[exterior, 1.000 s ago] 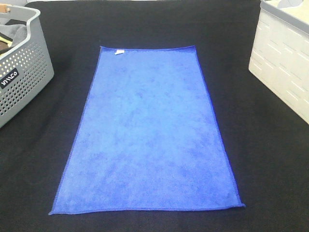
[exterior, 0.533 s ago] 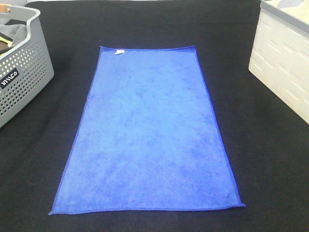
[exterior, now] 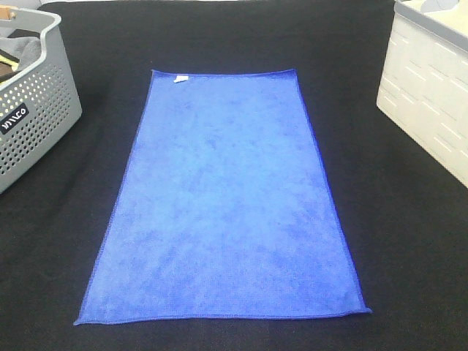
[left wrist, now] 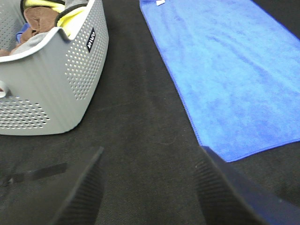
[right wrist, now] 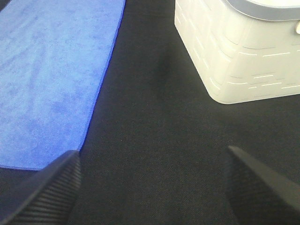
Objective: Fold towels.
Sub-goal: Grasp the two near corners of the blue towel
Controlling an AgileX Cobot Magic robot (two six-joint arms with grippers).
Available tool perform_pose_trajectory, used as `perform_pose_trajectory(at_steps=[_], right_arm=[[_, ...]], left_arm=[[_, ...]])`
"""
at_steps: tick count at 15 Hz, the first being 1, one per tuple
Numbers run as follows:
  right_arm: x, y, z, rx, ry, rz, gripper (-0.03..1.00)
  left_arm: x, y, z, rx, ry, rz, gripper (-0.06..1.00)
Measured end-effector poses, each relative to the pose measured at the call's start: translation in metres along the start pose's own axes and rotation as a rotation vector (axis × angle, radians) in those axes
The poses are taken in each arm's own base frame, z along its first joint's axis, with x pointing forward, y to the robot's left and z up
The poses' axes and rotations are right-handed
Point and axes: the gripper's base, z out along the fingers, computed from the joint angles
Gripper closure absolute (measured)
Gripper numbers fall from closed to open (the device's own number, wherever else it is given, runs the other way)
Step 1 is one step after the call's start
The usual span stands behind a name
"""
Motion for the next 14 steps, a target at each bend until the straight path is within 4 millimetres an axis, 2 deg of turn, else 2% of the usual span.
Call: perform_pose_trajectory(at_steps=[14], right_arm=[[0.0000, 0.0000, 0.0000, 0.000, 0.000, 0.000, 0.19]], left_arm=[[-0.0001, -0.0004, 0.0000, 0.004, -0.001, -0.002, 0.39]])
